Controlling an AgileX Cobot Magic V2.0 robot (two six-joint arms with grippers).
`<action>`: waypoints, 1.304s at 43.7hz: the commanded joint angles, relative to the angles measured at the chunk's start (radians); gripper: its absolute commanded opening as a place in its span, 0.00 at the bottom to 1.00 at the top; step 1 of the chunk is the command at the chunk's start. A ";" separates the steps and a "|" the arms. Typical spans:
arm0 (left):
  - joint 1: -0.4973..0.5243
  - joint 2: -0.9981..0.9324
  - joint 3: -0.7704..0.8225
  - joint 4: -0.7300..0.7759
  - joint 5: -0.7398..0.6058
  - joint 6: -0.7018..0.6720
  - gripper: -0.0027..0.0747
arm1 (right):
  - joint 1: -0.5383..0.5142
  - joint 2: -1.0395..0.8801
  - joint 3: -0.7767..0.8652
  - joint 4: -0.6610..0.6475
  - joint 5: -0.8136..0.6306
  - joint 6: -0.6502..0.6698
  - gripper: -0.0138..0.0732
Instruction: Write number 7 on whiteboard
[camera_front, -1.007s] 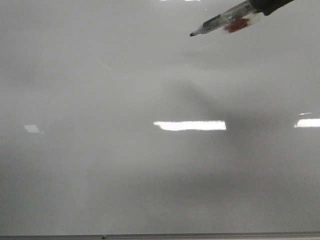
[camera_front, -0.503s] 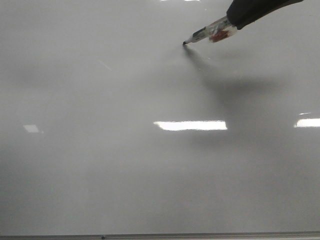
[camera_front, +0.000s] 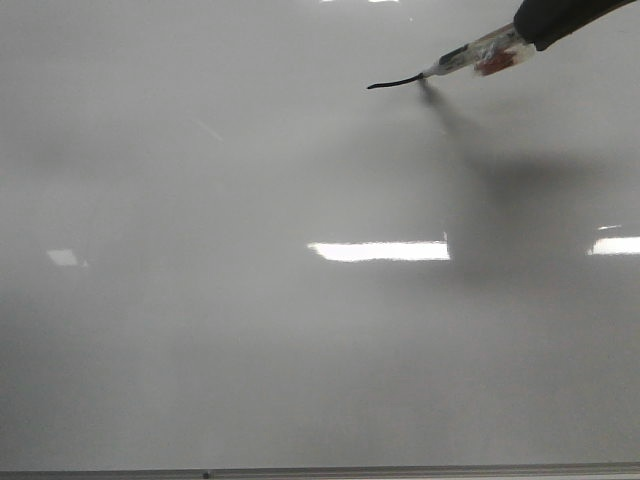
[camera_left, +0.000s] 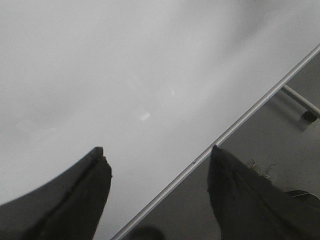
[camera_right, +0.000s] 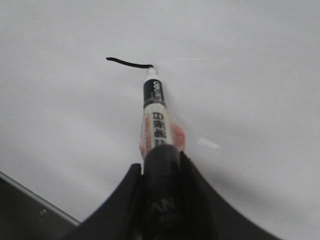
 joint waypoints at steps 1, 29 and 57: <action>0.004 -0.008 -0.024 -0.012 -0.074 -0.011 0.57 | -0.008 -0.004 -0.029 -0.002 0.011 -0.021 0.09; -0.080 0.024 -0.028 -0.229 -0.079 0.369 0.58 | 0.161 -0.177 0.035 0.066 0.336 -0.355 0.09; -0.299 0.339 -0.128 -0.484 -0.039 0.685 0.58 | 0.259 -0.244 0.035 0.227 0.431 -0.543 0.09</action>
